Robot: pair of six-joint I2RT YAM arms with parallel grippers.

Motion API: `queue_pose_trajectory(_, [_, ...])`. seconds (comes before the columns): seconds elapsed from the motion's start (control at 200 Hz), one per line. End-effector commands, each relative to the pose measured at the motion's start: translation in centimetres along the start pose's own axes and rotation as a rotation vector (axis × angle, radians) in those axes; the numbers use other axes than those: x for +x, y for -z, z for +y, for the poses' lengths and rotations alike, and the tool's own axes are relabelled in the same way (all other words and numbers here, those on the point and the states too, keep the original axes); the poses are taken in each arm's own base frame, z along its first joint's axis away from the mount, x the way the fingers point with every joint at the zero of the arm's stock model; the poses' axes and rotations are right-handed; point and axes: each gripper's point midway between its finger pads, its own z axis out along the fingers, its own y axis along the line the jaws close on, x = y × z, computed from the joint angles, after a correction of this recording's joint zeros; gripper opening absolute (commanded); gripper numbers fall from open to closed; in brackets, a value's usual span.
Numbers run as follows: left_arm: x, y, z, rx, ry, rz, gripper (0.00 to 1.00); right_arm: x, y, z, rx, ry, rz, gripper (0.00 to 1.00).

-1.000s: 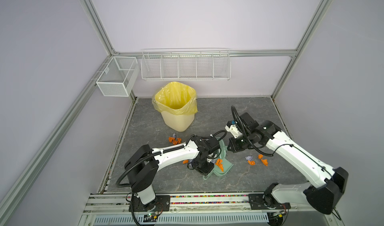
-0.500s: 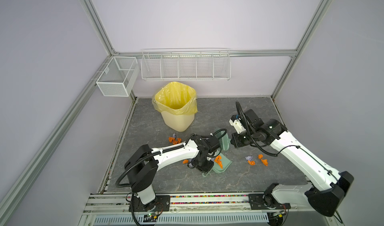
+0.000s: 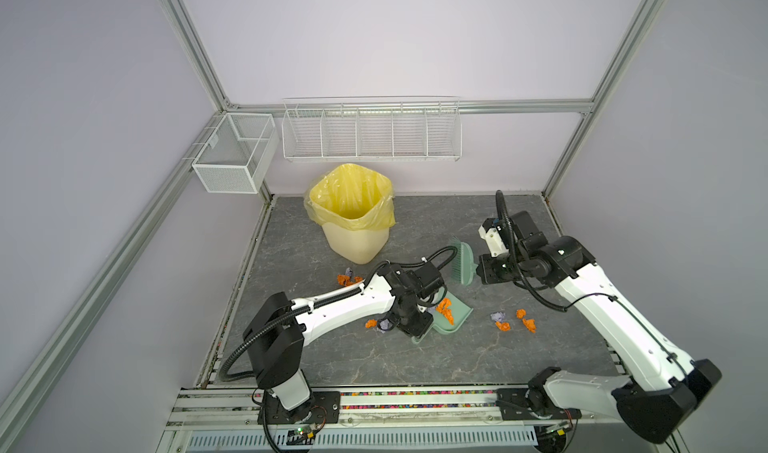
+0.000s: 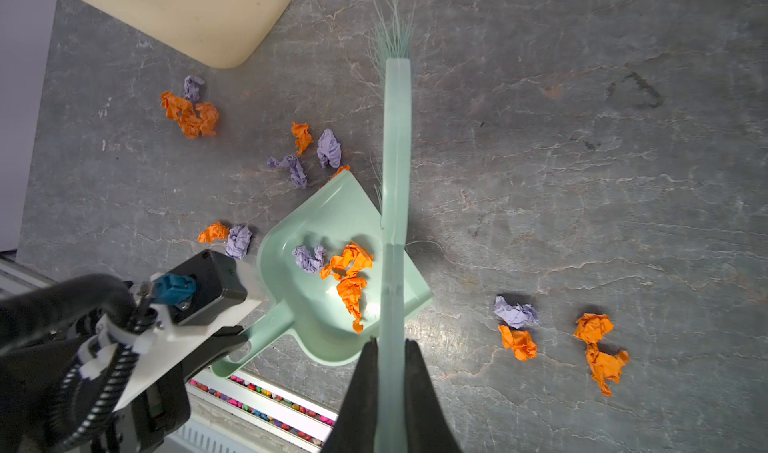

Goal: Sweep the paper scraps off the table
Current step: 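Sweep scraps with the right gripper's brush toward the dustpan held by the left gripper, then lift the dustpan toward the yellow bin with the left gripper while the right draws back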

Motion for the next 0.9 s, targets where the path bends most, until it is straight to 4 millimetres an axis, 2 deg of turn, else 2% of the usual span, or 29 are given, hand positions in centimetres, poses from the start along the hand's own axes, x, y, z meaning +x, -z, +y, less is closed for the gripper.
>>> queue_pose_trajectory(0.0, [-1.2, 1.9, -0.5, 0.007, 0.008, -0.043, 0.0, -1.0, 2.6, -1.2, 0.028, -0.008, -0.109, 0.07])
queue_pose_trajectory(0.2, [-1.9, 3.6, 0.4, -0.027, 0.029, -0.045, 0.0, -1.9, 4.2, -2.9, 0.047, -0.048, -0.188, 0.07])
queue_pose_trajectory(0.46, [-3.9, 7.3, 3.4, -0.12, 0.093, -0.116, 0.0, -3.2, 4.0, -3.6, 0.043, -0.067, -0.222, 0.07])
queue_pose_trajectory(0.635, [-5.4, 11.0, 5.6, -0.214, 0.141, -0.192, 0.0, -3.2, 3.3, -4.1, 0.048, -0.07, -0.217, 0.07])
queue_pose_trajectory(0.66, [-5.6, 11.4, 5.9, -0.228, 0.147, -0.202, 0.0, -3.9, 3.3, -3.8, 0.03, -0.071, -0.243, 0.07])
queue_pose_trajectory(0.8, [-6.2, 14.4, 8.7, -0.363, 0.19, -0.258, 0.0, -4.4, 3.0, -2.4, -0.098, -0.115, -0.254, 0.07])
queue_pose_trajectory(0.895, [-7.0, 16.1, 9.8, -0.351, 0.241, -0.315, 0.0, -4.6, 2.7, -2.0, -0.126, -0.129, -0.259, 0.07])
